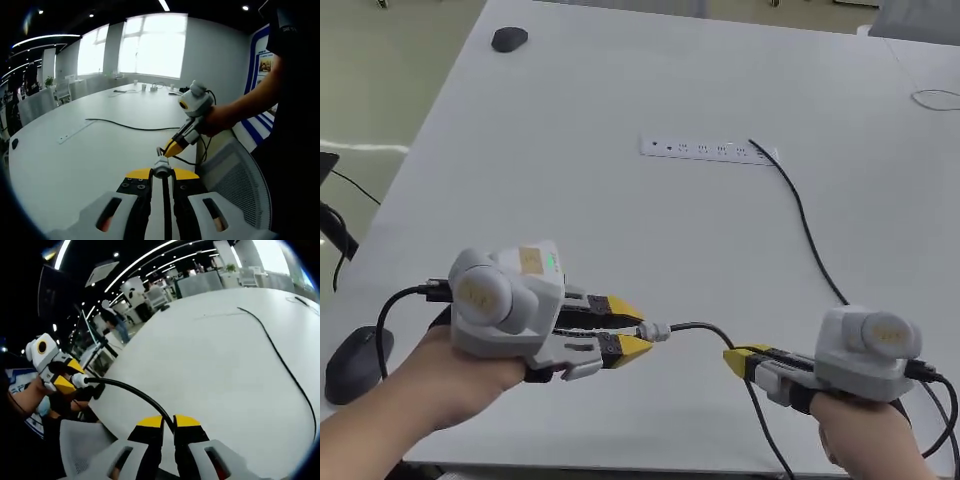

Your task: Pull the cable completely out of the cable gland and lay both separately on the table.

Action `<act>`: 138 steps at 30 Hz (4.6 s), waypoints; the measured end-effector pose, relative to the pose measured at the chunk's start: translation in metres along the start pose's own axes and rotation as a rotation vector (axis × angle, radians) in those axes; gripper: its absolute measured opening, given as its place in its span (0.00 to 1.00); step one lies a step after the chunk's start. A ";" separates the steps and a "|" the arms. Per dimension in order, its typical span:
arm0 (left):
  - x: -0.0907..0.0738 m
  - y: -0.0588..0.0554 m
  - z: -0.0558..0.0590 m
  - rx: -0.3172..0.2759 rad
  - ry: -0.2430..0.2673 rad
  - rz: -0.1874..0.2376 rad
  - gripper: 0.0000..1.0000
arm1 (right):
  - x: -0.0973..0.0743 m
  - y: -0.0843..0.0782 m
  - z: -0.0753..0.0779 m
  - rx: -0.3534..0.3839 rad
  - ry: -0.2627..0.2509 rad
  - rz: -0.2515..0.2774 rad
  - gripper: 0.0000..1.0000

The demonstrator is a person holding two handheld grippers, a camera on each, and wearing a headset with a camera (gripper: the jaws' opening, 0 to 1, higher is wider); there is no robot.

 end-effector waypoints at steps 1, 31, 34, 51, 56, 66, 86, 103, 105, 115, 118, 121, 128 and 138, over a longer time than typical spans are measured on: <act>0.000 0.000 0.000 0.000 -0.001 0.000 0.15 | 0.001 -0.002 0.001 0.029 0.001 -0.003 0.02; -0.001 0.004 0.006 -0.009 -0.013 0.025 0.15 | -0.001 -0.017 0.024 0.136 -0.074 -0.003 0.04; -0.001 0.003 0.006 -0.011 -0.014 0.023 0.15 | -0.004 -0.017 0.026 0.095 -0.083 -0.008 0.04; 0.002 0.000 0.005 -0.011 -0.029 0.015 0.15 | -0.033 0.036 -0.044 -0.480 0.077 0.131 0.37; 0.002 -0.002 0.004 -0.017 -0.024 0.010 0.15 | -0.034 0.048 -0.081 -0.823 0.114 0.126 0.37; 0.002 -0.002 0.005 -0.022 -0.027 0.003 0.15 | -0.016 0.031 -0.097 -0.948 0.121 0.056 0.26; 0.005 -0.002 0.005 -0.020 -0.040 -0.002 0.15 | -0.008 0.024 -0.105 -0.991 0.150 0.030 0.01; 0.001 0.000 0.002 -0.026 -0.020 0.019 0.15 | -0.007 0.022 -0.086 -0.871 0.106 0.011 0.00; 0.001 0.001 0.002 -0.028 -0.021 0.020 0.15 | -0.008 0.021 -0.083 -0.833 0.105 0.001 0.00; 0.001 0.001 0.002 -0.031 -0.020 0.029 0.15 | -0.010 0.015 -0.067 -0.767 0.075 -0.024 0.00; 0.000 0.002 0.003 -0.034 -0.020 0.034 0.15 | -0.012 0.011 -0.060 -0.748 0.064 -0.033 0.00; -0.002 0.001 0.003 -0.037 -0.018 0.037 0.15 | -0.013 0.008 -0.054 -0.728 0.053 -0.040 0.00; -0.004 0.001 0.004 -0.046 -0.010 0.050 0.15 | -0.015 0.001 -0.044 -0.715 0.037 -0.050 0.00; -0.006 0.000 0.005 -0.050 0.000 0.058 0.15 | -0.018 -0.005 -0.032 -0.719 0.009 -0.068 0.00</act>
Point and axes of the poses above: the centre of the closed fingertips' face, and the gripper's own axes: x roughly forward along the fingers, z roughly to its right, y roughly out of its top, the point moved 7 cm from there along -x, roughly backward along the fingers, and after that the axes turned 7 degrees about -y, right-handed, at the moved point
